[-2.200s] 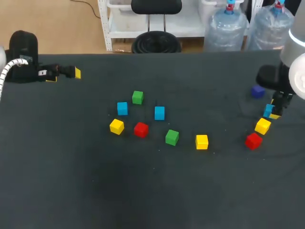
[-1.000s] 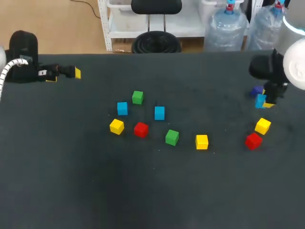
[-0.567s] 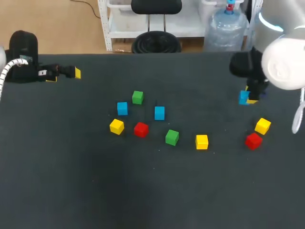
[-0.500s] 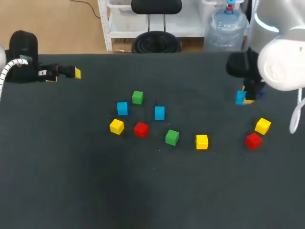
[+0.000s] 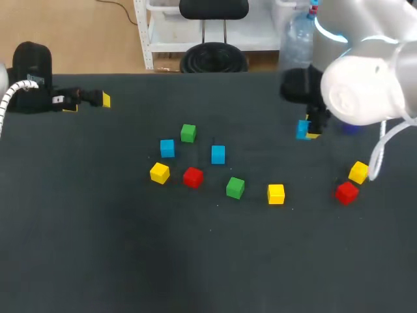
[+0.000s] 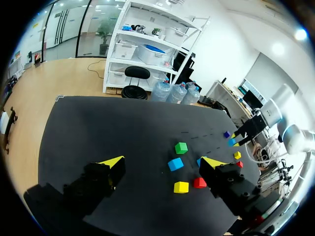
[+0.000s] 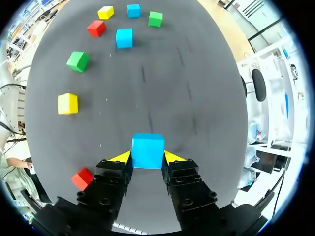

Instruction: Place the blue cubes, place green cubes on the blue cubes, place the yellow cubes on the green cubes, then place the red cubes on the yellow cubes, and place purple cube on the red cubes.

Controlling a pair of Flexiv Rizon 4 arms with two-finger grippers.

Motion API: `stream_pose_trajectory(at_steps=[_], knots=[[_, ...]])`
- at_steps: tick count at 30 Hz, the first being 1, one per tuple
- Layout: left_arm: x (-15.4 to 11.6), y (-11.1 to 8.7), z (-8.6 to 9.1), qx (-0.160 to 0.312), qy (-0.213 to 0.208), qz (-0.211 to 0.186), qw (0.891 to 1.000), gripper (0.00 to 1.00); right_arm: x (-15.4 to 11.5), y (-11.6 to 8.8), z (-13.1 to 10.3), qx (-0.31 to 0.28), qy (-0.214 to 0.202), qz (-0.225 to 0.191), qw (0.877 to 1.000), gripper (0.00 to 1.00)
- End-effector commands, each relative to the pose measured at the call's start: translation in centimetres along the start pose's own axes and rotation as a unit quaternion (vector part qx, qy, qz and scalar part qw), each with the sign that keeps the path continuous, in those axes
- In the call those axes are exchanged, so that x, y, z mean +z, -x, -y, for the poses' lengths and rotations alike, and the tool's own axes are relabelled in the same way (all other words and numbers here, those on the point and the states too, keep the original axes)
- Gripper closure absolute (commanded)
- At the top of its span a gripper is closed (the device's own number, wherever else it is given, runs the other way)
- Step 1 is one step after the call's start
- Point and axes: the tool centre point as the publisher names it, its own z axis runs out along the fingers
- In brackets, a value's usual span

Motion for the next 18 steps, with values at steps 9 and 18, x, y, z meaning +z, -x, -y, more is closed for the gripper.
stream_pose_trajectory(at_steps=[9, 18], knots=[[0.1, 0.0, -0.1, 0.000, -0.002, 0.002, 1.000, 0.00, 0.4, 4.3, -1.3, -0.009, 0.011, -0.003, 1.000, 1.00], [0.1, 0.0, -0.1, 0.000, -0.002, 0.002, 1.000, 0.00, 1.3, 7.4, -2.6, -0.033, 0.025, 0.002, 0.999, 1.00]])
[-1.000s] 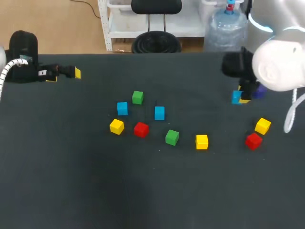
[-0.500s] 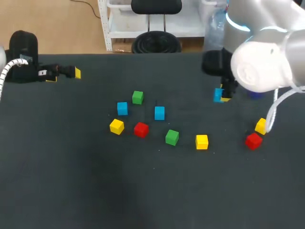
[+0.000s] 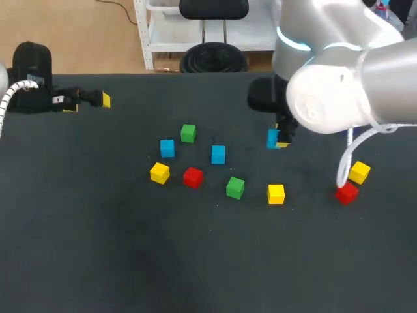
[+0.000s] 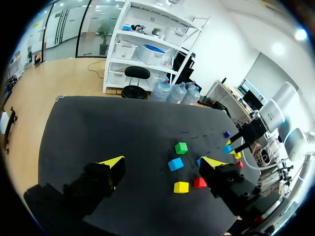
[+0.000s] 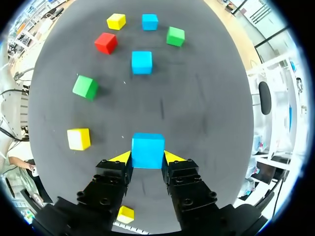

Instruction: Place the blue cubes, place green cubes on the blue cubes, place the yellow cubes on the green cubes, then place the red cubes on the yellow cubes, and place purple cube on the red cubes.

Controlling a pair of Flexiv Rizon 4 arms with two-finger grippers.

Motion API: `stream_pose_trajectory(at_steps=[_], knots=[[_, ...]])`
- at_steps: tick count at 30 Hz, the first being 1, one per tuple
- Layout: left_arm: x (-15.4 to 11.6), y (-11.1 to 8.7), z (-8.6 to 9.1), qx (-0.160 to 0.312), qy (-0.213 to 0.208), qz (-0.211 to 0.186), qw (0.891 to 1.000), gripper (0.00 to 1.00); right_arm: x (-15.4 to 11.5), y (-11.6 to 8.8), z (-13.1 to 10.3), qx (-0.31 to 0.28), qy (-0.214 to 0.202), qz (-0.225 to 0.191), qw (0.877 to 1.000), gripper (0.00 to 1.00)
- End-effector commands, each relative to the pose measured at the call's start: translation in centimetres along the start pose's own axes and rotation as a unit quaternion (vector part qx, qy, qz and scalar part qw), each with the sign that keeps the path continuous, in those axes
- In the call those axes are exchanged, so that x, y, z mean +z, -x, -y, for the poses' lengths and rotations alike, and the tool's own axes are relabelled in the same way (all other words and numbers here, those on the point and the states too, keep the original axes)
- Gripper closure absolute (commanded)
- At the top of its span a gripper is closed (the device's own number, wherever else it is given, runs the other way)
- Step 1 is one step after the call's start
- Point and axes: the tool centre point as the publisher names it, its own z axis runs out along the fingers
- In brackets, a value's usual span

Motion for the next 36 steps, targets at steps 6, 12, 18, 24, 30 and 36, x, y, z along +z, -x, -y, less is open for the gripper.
stream_pose_trajectory(at_steps=[6, 12, 18, 24, 30, 36], knots=[[0.1, 0.0, -0.1, 0.000, -0.002, 0.002, 1.000, 0.00, 1.0, 2.2, 0.0, -0.012, 0.016, -0.005, 1.000, 1.00], [0.1, 0.0, -0.1, 0.000, -0.002, 0.002, 1.000, 0.00, 1.3, 3.6, 0.1, -0.023, 0.019, -0.006, 1.000, 1.00], [0.1, 0.0, -0.1, 0.000, -0.002, 0.002, 1.000, 0.00, 1.6, 4.8, -0.2, -0.030, 0.021, -0.008, 0.999, 1.00], [0.1, 0.0, -0.1, 0.000, -0.002, 0.002, 1.000, 0.00, 2.0, 5.6, -0.7, -0.034, 0.026, -0.009, 0.999, 1.00], [0.1, 0.0, -0.1, 0.000, -0.002, 0.002, 1.000, 0.00, 2.3, 6.0, -1.0, -0.036, 0.030, -0.011, 0.999, 1.00], [0.1, 0.0, -0.1, 0.000, -0.002, 0.002, 1.000, 0.00, 2.6, 6.3, -1.1, -0.039, 0.033, -0.014, 0.999, 1.00]])
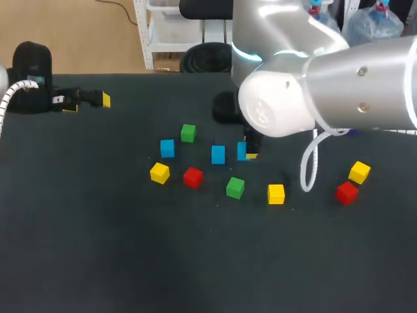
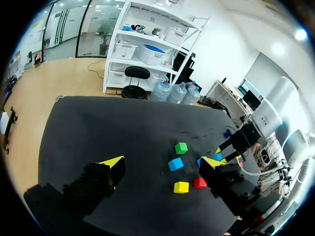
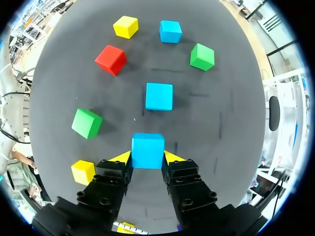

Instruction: Place the blue cubes, place green cubes on the blue cubes, place the yellow cubes on the green cubes, then place the red cubes on the yellow cubes, and place purple cube on the red cubes.

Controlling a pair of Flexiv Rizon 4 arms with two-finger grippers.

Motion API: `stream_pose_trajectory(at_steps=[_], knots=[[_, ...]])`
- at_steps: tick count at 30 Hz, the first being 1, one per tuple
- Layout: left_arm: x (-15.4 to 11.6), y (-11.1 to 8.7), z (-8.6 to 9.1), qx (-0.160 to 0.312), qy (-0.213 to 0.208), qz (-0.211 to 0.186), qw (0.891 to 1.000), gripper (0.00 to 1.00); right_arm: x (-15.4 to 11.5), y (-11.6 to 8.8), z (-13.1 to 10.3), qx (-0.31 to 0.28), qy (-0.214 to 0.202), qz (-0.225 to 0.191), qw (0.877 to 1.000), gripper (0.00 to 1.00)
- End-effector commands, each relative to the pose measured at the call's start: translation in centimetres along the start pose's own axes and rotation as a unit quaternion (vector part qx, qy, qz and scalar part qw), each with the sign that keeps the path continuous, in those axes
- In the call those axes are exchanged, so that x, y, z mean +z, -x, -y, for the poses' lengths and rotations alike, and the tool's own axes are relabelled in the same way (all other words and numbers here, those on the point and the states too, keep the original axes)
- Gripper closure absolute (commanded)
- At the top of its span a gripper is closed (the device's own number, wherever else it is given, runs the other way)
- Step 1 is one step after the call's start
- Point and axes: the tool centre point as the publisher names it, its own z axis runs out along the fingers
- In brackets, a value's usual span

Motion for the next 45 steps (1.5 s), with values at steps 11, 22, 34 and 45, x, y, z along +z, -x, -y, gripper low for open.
stream_pose_trajectory(at_steps=[11, 22, 34, 45], knots=[[0.1, 0.0, -0.1, 0.000, -0.002, 0.002, 1.000, 0.00, 1.0, 1.0, 0.2, -0.010, 0.010, -0.009, 1.000, 1.00], [0.1, 0.0, -0.1, 0.000, -0.002, 0.002, 1.000, 0.00, 1.6, 1.4, 0.6, -0.013, 0.013, -0.016, 1.000, 1.00], [0.1, 0.0, -0.1, 0.000, -0.002, 0.002, 1.000, 0.00, 1.7, 1.3, 1.0, -0.013, 0.012, -0.019, 1.000, 1.00], [0.1, 0.0, -0.1, 0.000, -0.002, 0.002, 1.000, 0.00, 1.9, 1.6, 0.9, -0.015, 0.013, -0.018, 1.000, 1.00]])
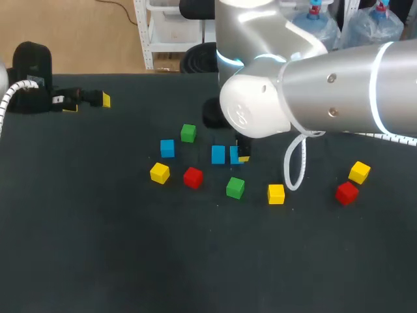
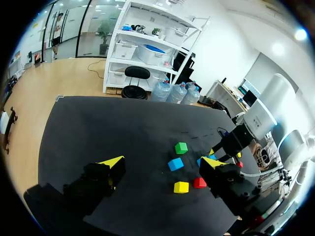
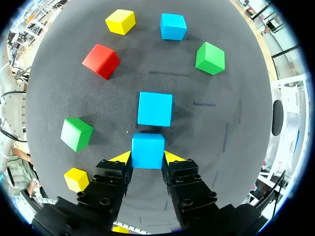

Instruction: Place the blue cubes, place green cubes on the blue cubes, place the yellow cubes on the green cubes, then place the red cubes on the yellow cubes, and place purple cube on the red cubes.

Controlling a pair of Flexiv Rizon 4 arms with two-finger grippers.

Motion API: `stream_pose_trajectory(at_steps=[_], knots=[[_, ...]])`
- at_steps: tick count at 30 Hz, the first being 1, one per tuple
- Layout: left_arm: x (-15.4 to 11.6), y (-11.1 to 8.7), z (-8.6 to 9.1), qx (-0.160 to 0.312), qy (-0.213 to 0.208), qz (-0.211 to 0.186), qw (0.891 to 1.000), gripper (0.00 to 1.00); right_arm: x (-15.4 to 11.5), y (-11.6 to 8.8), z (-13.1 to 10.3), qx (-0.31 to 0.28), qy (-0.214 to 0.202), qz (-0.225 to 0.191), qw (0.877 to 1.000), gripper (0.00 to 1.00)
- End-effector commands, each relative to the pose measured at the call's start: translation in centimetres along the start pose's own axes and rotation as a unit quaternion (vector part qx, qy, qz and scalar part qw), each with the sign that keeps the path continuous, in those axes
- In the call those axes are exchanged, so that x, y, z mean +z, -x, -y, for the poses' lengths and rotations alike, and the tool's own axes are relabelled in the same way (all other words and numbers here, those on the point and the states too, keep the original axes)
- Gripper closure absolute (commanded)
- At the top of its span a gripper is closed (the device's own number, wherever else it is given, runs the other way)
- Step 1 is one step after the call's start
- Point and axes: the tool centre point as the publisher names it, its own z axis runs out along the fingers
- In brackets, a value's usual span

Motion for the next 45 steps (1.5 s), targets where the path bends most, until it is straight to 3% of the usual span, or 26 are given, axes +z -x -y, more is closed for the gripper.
stream_pose_trajectory(at_steps=[1, 45], knots=[[0.08, -0.03, -0.13, 0.000, -0.002, 0.002, 1.000, 0.00, 0.03, 0.13, 0.14, -0.001, 0.002, 0.000, 1.000, 1.00], [0.08, -0.03, -0.13, 0.000, -0.002, 0.002, 1.000, 0.00, 0.27, 0.07, 0.57, 0.002, 0.003, 0.003, 1.000, 1.00]])
